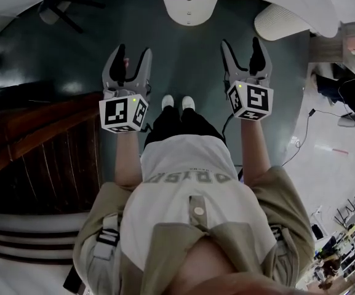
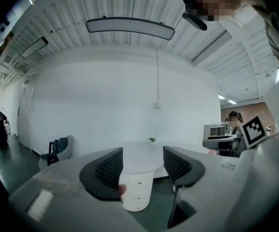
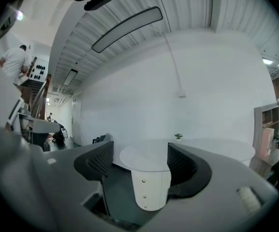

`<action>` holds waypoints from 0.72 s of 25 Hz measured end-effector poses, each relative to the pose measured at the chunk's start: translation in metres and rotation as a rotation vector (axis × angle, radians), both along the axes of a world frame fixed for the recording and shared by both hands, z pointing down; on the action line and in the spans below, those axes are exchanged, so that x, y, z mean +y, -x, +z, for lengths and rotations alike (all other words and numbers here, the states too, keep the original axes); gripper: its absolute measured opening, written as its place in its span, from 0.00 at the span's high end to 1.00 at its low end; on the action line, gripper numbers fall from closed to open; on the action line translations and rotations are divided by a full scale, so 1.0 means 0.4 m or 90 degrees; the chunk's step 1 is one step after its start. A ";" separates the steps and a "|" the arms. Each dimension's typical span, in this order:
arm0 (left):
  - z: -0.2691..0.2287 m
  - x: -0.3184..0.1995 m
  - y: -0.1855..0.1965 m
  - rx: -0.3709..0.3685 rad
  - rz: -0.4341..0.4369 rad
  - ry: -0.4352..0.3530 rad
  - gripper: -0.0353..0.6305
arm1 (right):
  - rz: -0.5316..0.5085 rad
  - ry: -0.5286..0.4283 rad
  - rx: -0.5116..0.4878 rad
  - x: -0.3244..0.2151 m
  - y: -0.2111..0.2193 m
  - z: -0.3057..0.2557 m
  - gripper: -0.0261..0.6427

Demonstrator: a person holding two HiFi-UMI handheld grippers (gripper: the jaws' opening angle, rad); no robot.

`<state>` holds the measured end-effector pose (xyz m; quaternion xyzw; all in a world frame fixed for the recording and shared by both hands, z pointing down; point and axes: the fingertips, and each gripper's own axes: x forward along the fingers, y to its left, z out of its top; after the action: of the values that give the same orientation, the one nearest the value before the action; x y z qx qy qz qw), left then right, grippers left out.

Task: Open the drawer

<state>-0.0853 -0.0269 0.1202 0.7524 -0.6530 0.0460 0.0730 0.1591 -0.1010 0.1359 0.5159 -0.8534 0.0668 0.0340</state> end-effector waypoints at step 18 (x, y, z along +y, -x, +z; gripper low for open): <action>0.079 -0.245 0.155 0.022 0.032 0.021 0.53 | 0.012 0.019 0.046 -0.232 0.237 0.123 0.44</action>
<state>-0.1472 -0.1247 0.1518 0.7682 -0.6315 0.0456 0.0950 0.0645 -0.1939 0.1852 0.5255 -0.8455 0.0615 0.0717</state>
